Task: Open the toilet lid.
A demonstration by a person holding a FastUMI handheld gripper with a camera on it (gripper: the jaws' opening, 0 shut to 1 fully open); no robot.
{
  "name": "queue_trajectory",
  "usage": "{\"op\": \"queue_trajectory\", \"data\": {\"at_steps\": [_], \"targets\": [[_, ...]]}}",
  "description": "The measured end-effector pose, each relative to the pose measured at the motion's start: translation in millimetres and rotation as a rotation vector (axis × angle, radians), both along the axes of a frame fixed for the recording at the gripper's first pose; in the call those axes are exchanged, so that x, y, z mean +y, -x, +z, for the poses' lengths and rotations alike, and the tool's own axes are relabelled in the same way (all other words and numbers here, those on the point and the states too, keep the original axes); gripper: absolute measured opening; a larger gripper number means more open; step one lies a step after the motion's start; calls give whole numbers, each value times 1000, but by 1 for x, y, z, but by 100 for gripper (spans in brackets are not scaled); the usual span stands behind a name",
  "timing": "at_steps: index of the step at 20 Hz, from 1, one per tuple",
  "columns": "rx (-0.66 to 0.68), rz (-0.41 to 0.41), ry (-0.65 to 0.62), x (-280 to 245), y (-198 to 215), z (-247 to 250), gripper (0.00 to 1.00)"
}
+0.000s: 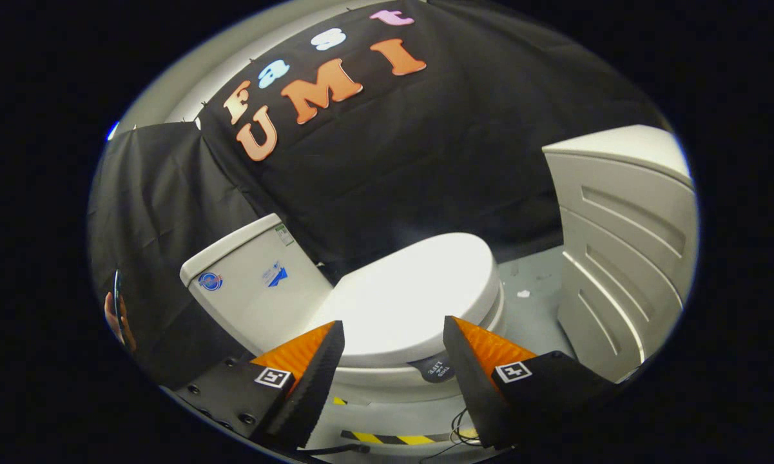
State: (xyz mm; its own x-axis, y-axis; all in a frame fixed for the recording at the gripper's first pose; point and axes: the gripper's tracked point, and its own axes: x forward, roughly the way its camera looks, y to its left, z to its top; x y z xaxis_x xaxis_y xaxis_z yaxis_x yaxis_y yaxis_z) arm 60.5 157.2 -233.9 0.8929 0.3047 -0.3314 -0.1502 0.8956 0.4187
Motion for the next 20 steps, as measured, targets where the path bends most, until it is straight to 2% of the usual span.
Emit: {"op": "queue_trajectory", "data": {"at_steps": [5,11,19,20], "targets": [[145,-29,-139,3,2,-37,99],[309,-107,-322,-4,4,-76,99],[394,-78,-602,11,-9,-102,96],[395,-89,-628,8,-13,-105,90]]}}
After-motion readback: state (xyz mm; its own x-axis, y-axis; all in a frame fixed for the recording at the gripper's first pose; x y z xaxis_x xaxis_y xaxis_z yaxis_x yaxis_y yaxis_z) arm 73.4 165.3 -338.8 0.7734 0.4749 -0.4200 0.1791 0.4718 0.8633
